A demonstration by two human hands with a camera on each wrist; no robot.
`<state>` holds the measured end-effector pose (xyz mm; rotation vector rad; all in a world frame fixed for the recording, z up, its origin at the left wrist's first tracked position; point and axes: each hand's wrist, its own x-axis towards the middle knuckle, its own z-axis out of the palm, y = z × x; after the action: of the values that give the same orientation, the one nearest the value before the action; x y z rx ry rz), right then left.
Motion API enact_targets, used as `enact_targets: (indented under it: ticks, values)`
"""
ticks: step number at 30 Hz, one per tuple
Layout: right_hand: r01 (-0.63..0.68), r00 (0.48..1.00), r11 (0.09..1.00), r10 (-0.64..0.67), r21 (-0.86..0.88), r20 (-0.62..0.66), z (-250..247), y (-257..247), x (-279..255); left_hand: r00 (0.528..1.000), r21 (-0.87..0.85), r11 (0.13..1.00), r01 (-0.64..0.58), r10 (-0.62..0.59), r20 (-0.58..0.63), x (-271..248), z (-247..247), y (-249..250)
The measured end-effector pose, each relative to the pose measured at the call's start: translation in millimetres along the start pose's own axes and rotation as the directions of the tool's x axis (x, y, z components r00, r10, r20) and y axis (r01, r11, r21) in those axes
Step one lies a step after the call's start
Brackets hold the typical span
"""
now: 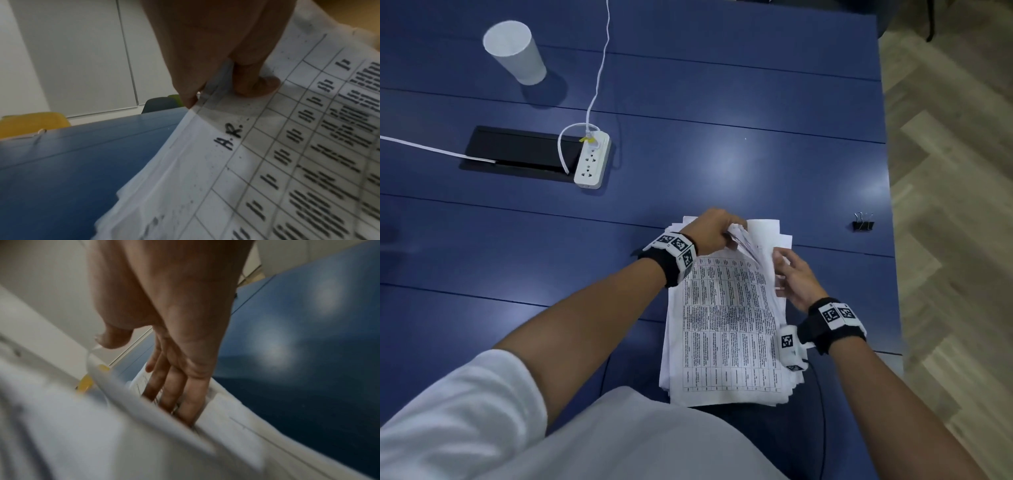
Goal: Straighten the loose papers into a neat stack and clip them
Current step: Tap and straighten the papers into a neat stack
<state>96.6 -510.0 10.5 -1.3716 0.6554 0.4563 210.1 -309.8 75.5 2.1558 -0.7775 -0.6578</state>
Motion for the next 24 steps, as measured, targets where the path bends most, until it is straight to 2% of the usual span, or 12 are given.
enact_targets:
  ticks: [3, 5, 6, 8, 10, 14, 18, 21, 24]
  values:
    - [-0.043, 0.994, 0.994, 0.032, 0.104, 0.107, -6.3, -0.9, -7.3, 0.996, 0.036, 0.998, 0.049, -0.051, 0.077, 7.3, -7.5, 4.2]
    - [-0.051, 0.99, 0.991, 0.034, 0.125, 0.134, -8.8, 2.1, -8.6, 0.992, 0.054, 0.997, 0.055, -0.061, 0.107, 10.6, -9.1, 11.2]
    - [-0.036, 0.993, 0.995, 0.026, 0.088, 0.117, -8.8, 6.5, -5.5, 0.991, 0.064, 0.996, 0.062, -0.069, 0.115, 11.2, -9.7, 13.6]
    - [0.055, 0.998, 0.993, -0.051, -0.108, 0.042, -9.1, 9.6, -2.6, 0.986, 0.097, 0.992, 0.078, -0.091, 0.141, 13.3, -10.8, 18.6]
    - [0.088, 0.996, 0.951, -0.085, -0.296, 0.023, -11.7, 12.5, 0.9, 0.974, 0.134, 0.985, 0.111, -0.135, 0.184, 16.9, -11.8, 22.0]
    - [0.097, 0.995, 0.913, -0.082, -0.397, 0.053, -4.0, 8.1, -2.3, 0.96, 0.19, 0.967, 0.171, -0.207, 0.189, 28.5, -7.1, 22.7]
    - [0.054, 0.998, 0.873, -0.037, -0.485, 0.043, 1.1, 10.0, 3.6, 0.964, 0.241, 0.957, 0.161, -0.205, 0.169, 36.1, 9.8, 22.2]
    - [0.008, 1.0, 0.899, -0.001, -0.439, 0.017, -0.2, 13.0, 5.9, 0.971, 0.287, 0.942, 0.174, -0.213, 0.108, 38.4, 22.6, 19.7]
    - [-0.039, 0.998, 0.984, 0.029, -0.171, -0.06, -0.2, 16.5, 5.5, 0.977, 0.279, 0.94, 0.194, -0.212, 0.033, 38.9, 32.3, 15.7]
